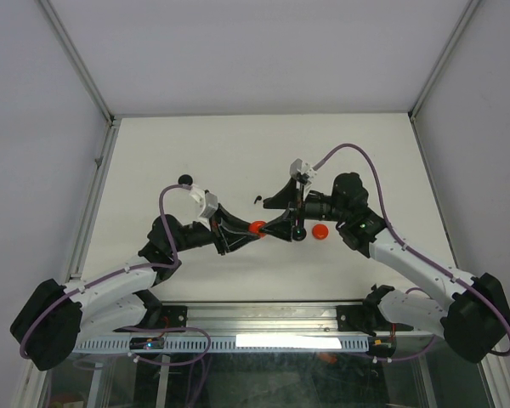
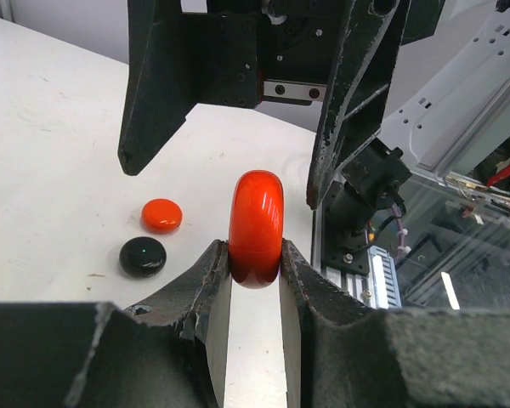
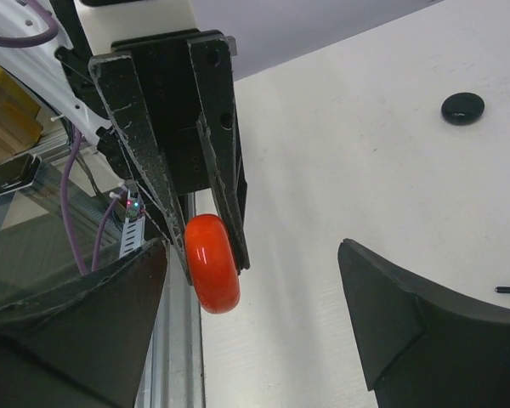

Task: Insert the wireless bluetooth earbuds into the charging case
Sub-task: Open the charging case.

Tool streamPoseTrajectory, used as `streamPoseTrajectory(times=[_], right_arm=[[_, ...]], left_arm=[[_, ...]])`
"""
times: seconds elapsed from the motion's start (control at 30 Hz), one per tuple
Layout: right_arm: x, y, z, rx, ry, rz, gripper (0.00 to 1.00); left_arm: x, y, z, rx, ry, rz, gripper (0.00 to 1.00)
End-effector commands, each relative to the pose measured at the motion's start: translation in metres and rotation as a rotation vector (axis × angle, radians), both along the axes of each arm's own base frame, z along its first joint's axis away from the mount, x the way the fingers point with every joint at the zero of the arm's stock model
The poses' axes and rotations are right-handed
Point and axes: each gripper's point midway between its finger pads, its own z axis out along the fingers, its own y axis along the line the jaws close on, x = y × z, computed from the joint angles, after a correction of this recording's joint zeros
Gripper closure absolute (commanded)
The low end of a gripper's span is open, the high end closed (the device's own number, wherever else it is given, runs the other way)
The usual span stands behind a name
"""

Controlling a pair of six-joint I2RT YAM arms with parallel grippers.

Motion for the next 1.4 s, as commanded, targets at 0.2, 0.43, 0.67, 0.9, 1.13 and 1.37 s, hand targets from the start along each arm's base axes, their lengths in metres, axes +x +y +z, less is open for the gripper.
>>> streamPoseTrajectory(times=[0.2, 0.43, 0.67, 0.9, 1.13, 1.37], right_arm=[[0.009, 0.003, 0.016, -0.002, -0.098, -0.012, 0.15], [0.015, 0.000, 0.015, -0.019, -0.112, -0.057, 0.15], [0.028, -0.007, 0.025, -0.015, -0.127, -0.140, 0.16], [0.033, -0.009, 0.028, -0.021, -0.118, -0.167, 0.17], [0.032, -0.007, 0.024, -0.035, -0.098, -0.146, 0.17], [0.032, -0.006, 0.030, -0.049, -0.092, -0.144, 0.16]], left_arm=[[-0.016, -0.002, 0.038, -0.106, -0.075, -0.084, 1.00], [-0.024, -0.002, 0.043, -0.113, -0.103, -0.127, 1.00], [-0.035, -0.001, 0.039, -0.102, -0.136, -0.184, 1.00], [-0.039, 0.000, 0.038, -0.100, -0.161, -0.196, 1.00], [-0.039, 0.000, 0.037, -0.106, -0.198, -0.185, 1.00], [-0.004, 0.000, 0.009, -0.050, -0.120, -0.007, 1.00]])
